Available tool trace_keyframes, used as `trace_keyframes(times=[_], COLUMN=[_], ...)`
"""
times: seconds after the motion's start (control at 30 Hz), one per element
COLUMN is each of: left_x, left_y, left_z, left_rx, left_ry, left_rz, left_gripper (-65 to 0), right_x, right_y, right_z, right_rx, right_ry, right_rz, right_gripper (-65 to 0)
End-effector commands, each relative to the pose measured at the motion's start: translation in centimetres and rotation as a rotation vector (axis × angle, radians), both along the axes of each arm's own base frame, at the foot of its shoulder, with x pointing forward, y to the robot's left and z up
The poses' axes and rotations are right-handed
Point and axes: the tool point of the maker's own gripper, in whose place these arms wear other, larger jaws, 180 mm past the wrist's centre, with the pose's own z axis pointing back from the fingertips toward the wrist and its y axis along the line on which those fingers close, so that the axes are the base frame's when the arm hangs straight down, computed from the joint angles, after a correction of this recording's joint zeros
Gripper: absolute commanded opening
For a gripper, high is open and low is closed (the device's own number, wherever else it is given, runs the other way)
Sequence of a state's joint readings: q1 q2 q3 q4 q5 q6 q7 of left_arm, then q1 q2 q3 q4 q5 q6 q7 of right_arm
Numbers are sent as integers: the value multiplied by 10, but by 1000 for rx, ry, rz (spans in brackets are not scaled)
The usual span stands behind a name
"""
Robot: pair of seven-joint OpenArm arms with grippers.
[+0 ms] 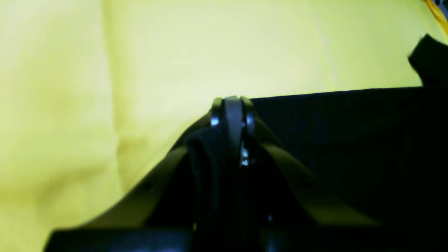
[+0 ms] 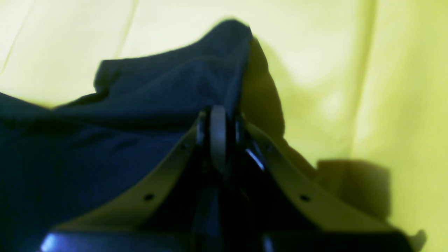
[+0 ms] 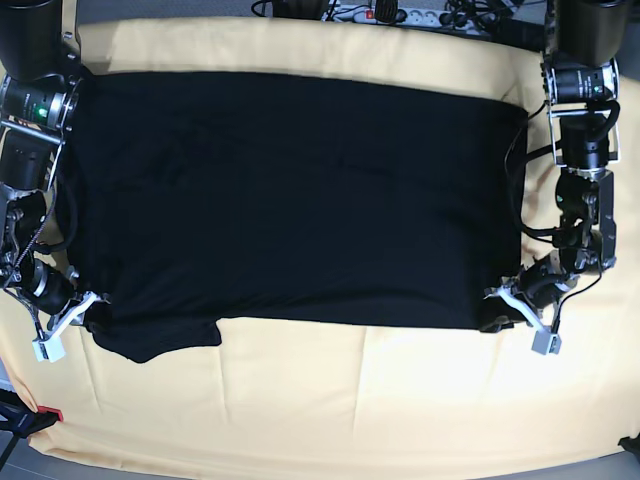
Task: Fold the T-shirt properly
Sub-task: 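Lift the hem with both grippers and fold it over toward the collar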
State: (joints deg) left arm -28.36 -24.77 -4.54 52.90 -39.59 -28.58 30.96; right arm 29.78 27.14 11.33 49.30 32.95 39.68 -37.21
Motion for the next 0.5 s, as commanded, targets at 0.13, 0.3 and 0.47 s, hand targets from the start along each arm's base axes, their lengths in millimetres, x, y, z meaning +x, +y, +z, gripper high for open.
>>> trace_keyframes(times=[0.13,0.3,0.47], left_x=[33,27,2], left_y=[-17,-21,-18], left_z=[55,61,64], left_rx=[-26,9,-52], left_ry=[-137,-103,-65], left_rz=[-22,-114,-232], left_gripper=[-650,-650,-650], right_x=[23,20,7], right_y=[8,13,11], right_z=[34,34,39], right_rx=[-53,-68,-41], right_ry=[-77,-43,25], right_rz=[55,89,120], right_gripper=[-650,-650,-650])
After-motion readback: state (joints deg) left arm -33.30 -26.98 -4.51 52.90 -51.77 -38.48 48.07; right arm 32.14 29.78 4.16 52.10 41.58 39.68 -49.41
